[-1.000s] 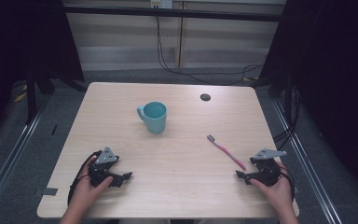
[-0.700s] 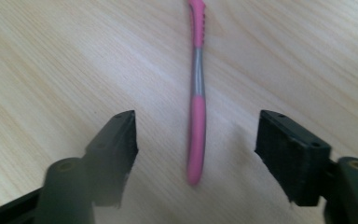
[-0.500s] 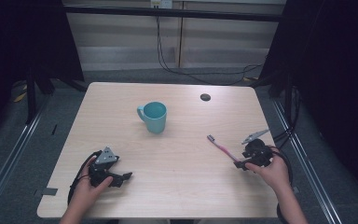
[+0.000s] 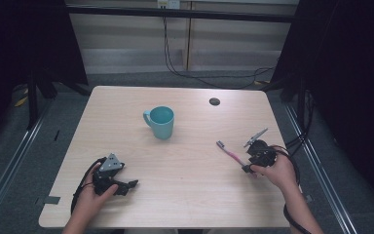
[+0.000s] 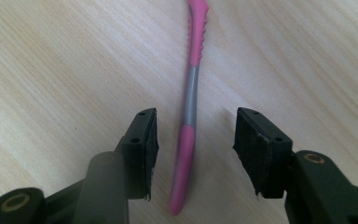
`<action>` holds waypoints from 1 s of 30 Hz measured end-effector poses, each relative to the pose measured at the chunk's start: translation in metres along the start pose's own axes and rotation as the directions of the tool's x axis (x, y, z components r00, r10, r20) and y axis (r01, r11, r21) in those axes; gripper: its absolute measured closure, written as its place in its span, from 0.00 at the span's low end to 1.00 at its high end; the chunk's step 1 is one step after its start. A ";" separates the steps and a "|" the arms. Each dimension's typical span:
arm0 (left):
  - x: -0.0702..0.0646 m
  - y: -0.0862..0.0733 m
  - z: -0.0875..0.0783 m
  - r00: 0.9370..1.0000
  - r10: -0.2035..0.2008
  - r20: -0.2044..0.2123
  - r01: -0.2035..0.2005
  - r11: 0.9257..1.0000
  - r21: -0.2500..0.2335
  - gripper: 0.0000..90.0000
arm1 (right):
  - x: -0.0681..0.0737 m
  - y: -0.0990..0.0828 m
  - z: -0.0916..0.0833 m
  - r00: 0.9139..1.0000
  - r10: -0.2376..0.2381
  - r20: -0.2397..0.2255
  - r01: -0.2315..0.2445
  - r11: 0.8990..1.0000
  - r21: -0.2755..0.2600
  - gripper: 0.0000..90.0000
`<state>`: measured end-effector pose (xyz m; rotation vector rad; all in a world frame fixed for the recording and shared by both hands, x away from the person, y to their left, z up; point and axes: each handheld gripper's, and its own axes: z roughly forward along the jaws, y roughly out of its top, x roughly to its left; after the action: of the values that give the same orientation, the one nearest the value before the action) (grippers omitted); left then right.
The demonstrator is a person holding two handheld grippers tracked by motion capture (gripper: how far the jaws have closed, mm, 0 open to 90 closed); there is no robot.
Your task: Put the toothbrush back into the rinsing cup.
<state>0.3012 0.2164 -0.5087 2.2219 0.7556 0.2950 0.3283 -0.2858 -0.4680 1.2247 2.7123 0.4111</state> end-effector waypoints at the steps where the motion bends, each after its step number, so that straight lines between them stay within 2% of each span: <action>1: 0.000 0.000 0.000 1.000 0.000 0.000 0.000 1.000 0.000 0.17 | 0.000 0.001 0.001 1.000 0.000 -0.005 0.000 1.000 0.013 0.58; 4: 0.000 0.000 0.000 1.000 0.000 0.000 0.000 1.000 0.000 0.17 | 0.002 0.005 0.003 1.000 -0.011 0.007 0.010 0.999 0.050 0.61; 11: 0.000 0.000 0.000 1.000 0.000 0.000 0.000 1.000 0.000 0.17 | -0.001 0.011 0.002 1.000 -0.004 -0.024 0.006 0.996 0.090 0.66; 16: 0.000 0.000 0.000 1.000 0.000 0.000 0.000 1.000 0.000 0.17 | -0.004 0.011 0.003 0.999 0.005 -0.042 -0.001 0.994 0.108 0.69; 25: 0.000 0.000 0.000 1.000 0.000 0.000 0.000 1.000 0.000 0.17 | -0.006 0.014 0.004 0.999 0.014 -0.045 -0.008 0.990 0.141 0.72; 30: 0.000 0.000 0.000 1.000 0.000 0.000 0.000 1.000 0.000 0.17 | -0.004 0.017 0.005 0.999 0.002 -0.044 0.005 0.988 0.154 0.72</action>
<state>0.3012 0.2164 -0.5087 2.2215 0.7558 0.2943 0.3447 -0.2772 -0.4671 1.2652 2.8284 0.2342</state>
